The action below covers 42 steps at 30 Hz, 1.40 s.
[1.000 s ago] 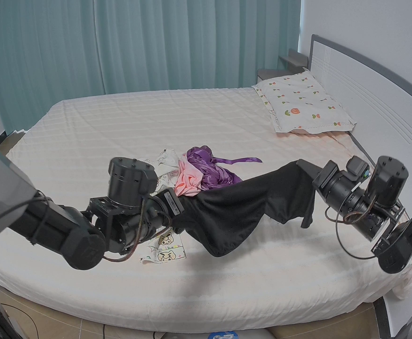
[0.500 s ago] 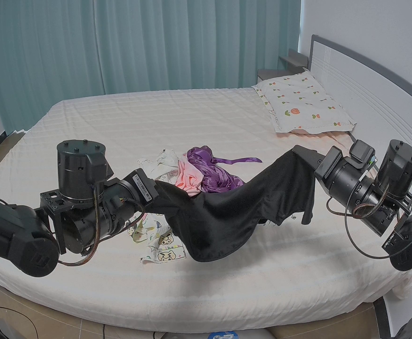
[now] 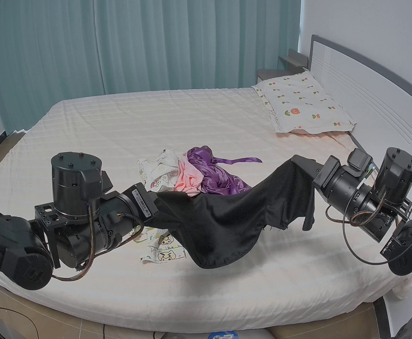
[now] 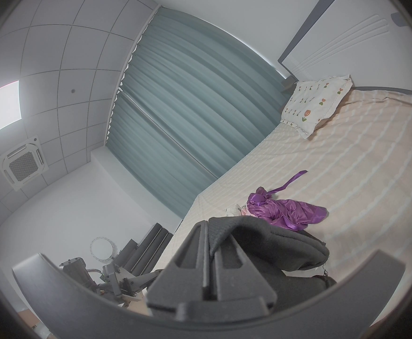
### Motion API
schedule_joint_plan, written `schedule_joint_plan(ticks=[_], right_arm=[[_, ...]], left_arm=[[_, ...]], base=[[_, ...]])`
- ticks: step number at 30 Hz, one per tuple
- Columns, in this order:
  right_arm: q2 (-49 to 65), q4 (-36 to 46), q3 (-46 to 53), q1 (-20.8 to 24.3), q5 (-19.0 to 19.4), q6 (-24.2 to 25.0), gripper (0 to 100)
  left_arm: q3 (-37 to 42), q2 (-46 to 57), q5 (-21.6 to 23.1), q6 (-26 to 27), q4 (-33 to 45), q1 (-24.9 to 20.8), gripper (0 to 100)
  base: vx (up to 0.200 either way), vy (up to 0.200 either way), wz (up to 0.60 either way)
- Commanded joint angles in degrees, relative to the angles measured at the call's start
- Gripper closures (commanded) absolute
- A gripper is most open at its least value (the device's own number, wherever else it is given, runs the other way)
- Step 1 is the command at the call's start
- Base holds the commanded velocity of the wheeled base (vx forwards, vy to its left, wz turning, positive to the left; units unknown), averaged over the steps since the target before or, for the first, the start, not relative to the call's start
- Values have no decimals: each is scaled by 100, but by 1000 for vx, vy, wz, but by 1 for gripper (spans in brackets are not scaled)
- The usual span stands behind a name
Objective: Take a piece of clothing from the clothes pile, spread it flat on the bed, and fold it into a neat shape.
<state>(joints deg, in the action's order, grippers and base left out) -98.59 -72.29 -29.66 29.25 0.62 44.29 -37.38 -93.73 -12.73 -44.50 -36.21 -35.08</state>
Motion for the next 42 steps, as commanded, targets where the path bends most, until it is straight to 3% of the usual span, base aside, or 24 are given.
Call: schedule_joint_plan(ticks=[1, 16, 31, 37, 42], right_arm=[[24, -4, 4, 2, -1, 1, 100], [129, -180, 83, 20, -9, -26, 100], [76, -215, 83, 37, 8, -43, 100], [6, -215, 66, 248, 43, -26, 100], [-73, -330, 4, 283, 8, -34, 100]], left_arm=[[20, 13, -2, -6, 0, -7, 100], [29, 57, -11, -33, 43, 10, 100], [-59, -5, -63, -24, 61, 90, 100], [-103, -22, -46, -33, 43, 63, 100], [-165, -66, -37, -94, 43, 72, 100]], base=[[0, 0, 0], [-200, 0, 0], [0, 0, 0], [0, 0, 0], [0, 200, 0]])
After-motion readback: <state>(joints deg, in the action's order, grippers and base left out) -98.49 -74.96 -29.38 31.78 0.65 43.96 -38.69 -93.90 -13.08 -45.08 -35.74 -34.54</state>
